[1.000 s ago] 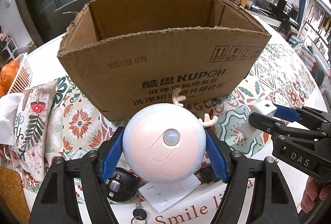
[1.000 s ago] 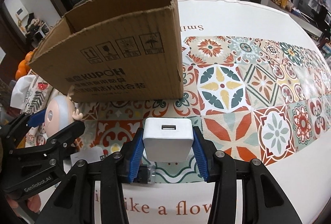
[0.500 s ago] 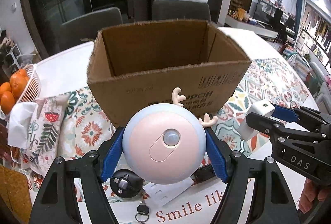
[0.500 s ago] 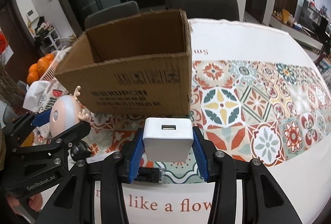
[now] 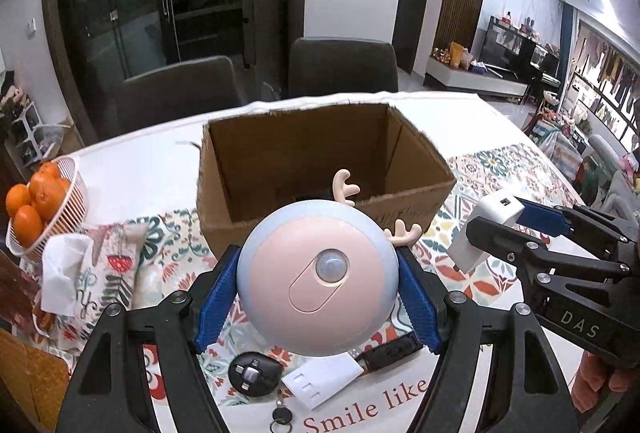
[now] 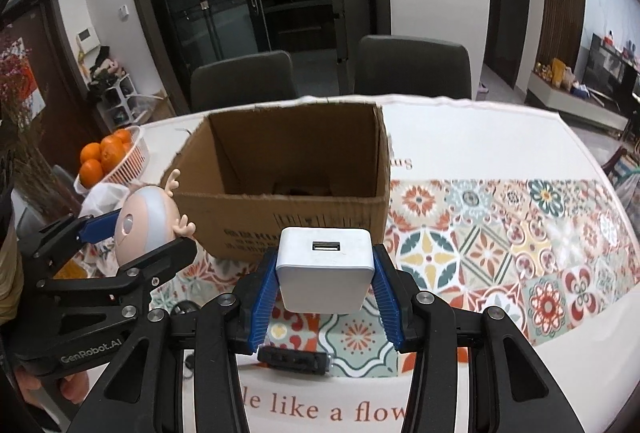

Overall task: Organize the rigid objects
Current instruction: 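Lift the lamp and charger and carry them over the box with both tools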

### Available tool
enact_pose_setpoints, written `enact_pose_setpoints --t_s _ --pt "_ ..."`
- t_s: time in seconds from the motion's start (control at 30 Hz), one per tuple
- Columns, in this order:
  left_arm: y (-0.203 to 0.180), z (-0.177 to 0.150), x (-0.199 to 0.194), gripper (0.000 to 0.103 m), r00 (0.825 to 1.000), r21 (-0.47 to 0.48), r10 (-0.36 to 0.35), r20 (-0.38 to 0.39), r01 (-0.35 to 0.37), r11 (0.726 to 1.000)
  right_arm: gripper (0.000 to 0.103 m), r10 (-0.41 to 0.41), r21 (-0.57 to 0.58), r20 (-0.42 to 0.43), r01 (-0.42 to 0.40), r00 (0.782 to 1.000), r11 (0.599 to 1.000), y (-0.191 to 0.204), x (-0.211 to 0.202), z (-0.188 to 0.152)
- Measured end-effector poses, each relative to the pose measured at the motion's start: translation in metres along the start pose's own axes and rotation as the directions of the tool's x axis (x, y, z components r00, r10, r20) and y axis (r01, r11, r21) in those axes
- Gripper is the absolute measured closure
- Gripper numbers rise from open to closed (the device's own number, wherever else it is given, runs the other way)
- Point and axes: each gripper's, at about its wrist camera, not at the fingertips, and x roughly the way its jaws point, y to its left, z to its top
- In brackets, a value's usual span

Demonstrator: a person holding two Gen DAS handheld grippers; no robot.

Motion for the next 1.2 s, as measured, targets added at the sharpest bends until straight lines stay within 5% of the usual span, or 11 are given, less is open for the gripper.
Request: enact_pose_setpoints --t_s 0.67,1.2 --pt "0.009 0.06 -0.006 0.028 0.998 -0.019 0.03 0.06 -0.029 0.999 0.057 0.015 -0.032 0.097 -0.012 0.995 0.999 0.003 -0.007 0.06" --pt "0.025 0.088 0.035 0.028 0.999 -0.052 0.042 0.009 -0.042 0.998 0.057 0.031 -0.029 0.07 -0.029 0.997 0.999 0.0 0.032 0.089"
